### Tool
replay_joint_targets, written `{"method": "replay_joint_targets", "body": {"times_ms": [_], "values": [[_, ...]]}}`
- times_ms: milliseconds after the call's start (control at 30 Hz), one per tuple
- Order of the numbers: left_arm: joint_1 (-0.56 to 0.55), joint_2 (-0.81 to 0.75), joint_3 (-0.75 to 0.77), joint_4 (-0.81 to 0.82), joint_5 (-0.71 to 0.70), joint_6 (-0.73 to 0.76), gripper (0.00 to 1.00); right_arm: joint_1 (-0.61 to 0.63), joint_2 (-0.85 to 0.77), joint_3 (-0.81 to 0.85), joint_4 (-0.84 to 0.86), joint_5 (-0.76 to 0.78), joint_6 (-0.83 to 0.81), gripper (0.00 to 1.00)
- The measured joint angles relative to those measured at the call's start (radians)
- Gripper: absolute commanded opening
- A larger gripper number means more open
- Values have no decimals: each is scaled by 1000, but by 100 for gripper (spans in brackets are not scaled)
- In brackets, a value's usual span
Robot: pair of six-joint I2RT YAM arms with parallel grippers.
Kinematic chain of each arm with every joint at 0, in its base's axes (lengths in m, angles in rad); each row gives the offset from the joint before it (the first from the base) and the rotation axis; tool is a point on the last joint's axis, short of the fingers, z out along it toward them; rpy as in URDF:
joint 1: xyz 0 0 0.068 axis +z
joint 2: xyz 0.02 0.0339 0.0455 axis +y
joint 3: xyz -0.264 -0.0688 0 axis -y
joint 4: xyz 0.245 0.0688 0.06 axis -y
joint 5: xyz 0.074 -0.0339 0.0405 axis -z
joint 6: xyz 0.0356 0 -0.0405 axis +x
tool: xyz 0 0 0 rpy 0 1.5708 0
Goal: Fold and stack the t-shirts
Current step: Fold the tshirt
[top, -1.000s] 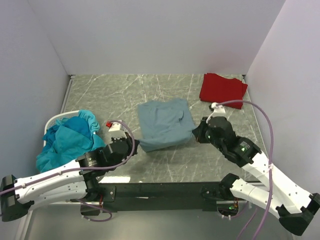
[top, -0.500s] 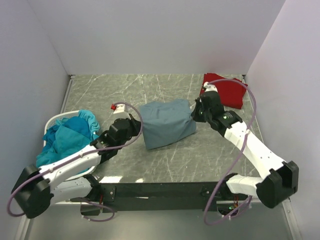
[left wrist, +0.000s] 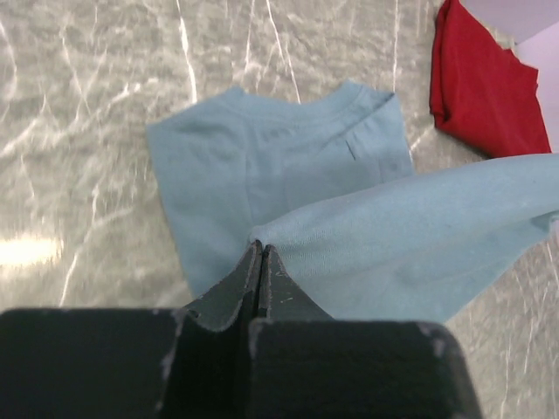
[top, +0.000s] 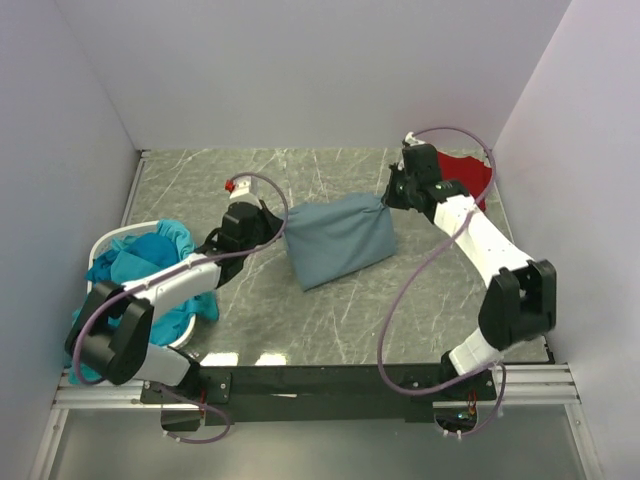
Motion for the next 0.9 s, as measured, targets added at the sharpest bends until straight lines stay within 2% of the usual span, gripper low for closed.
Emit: {"method": "replay_joint_targets", "body": {"times_ms": [367,767,800,833,867,900], "values": [[105,200,114,15,95,4,0,-22,298,285,-30,-56,-39,0],[175,387,225,19,155,9,0,-30,565,519,-92,-81,-51,0],[181,405,244,19,159,11,1,-32,585,542,-99,-82,-53,18],[186,417,258,18,164,12,17,-35,603,564,-104,-85,-53,30],[193,434,278,15,169,21,31,-38,621,584,-111,-92,-55,48],[198,445,292,13,170,30,49,-41,633,602,-118,-96,-55,54]]}}
